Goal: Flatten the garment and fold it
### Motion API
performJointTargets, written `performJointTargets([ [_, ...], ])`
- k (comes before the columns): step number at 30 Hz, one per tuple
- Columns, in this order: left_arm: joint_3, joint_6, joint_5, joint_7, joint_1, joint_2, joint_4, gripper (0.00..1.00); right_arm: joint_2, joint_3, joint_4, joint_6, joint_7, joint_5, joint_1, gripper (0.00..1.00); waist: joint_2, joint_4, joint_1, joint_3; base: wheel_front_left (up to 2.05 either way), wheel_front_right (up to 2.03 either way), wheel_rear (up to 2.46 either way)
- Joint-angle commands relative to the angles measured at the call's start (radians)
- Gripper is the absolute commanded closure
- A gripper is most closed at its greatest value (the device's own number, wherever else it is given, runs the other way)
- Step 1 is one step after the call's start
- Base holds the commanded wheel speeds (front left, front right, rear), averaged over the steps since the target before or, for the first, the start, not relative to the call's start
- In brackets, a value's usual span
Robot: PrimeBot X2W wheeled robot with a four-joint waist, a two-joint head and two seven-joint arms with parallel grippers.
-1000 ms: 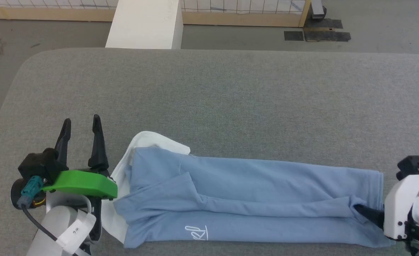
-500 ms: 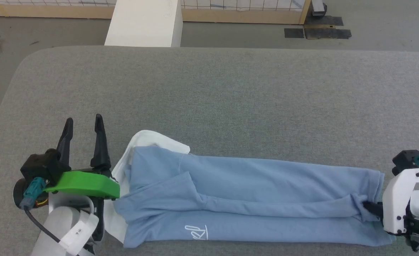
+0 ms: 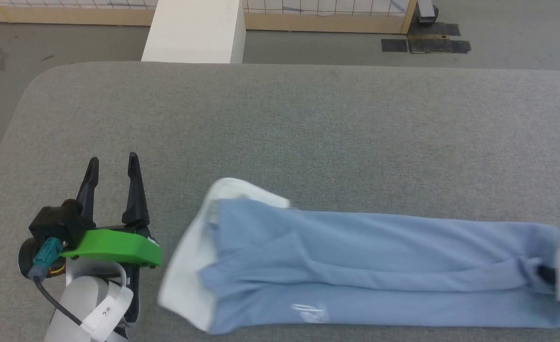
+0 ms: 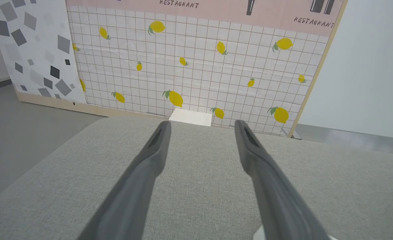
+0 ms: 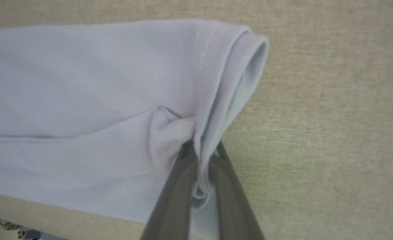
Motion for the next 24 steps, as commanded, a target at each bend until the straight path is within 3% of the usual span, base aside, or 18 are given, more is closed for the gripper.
performJointTargets([
  [1, 0.003, -0.007, 0.006, -0.005, 0.009, -0.005, 0.002, 0.0, -0.024, -0.035, 0.026, -0.002, 0.003, -0.025, 0.0, 1.0, 0.0, 0.001, 0.0, 0.001, 0.0, 0.0, 0.0],
  [8, 0.008, -0.018, 0.01, -0.005, 0.006, -0.011, 0.013, 0.0, -0.036, -0.193, 0.085, -0.002, 0.016, -0.132, -0.009, 1.0, 0.0, 0.005, 0.0, 0.002, 0.0, 0.0, 0.0],
  [13, 0.01, -0.021, 0.015, -0.005, 0.011, -0.013, 0.021, 0.0, -0.015, -0.241, 0.069, -0.002, 0.036, -0.192, -0.013, 1.0, 0.0, 0.001, 0.0, -0.005, 0.0, 0.0, 0.0],
  [17, 0.013, -0.022, 0.02, -0.005, 0.016, -0.013, 0.028, 0.0, -0.02, -0.226, 0.019, -0.002, 0.092, -0.233, -0.008, 1.0, 0.0, -0.004, 0.0, -0.016, 0.0, 0.0, 0.0],
  [24, 0.013, -0.021, 0.029, -0.005, 0.033, -0.004, 0.044, 0.0, -0.046, -0.134, -0.188, -0.002, 0.306, -0.238, 0.01, 1.0, 0.0, -0.018, 0.0, -0.048, 0.0, 0.0, 0.0],
])
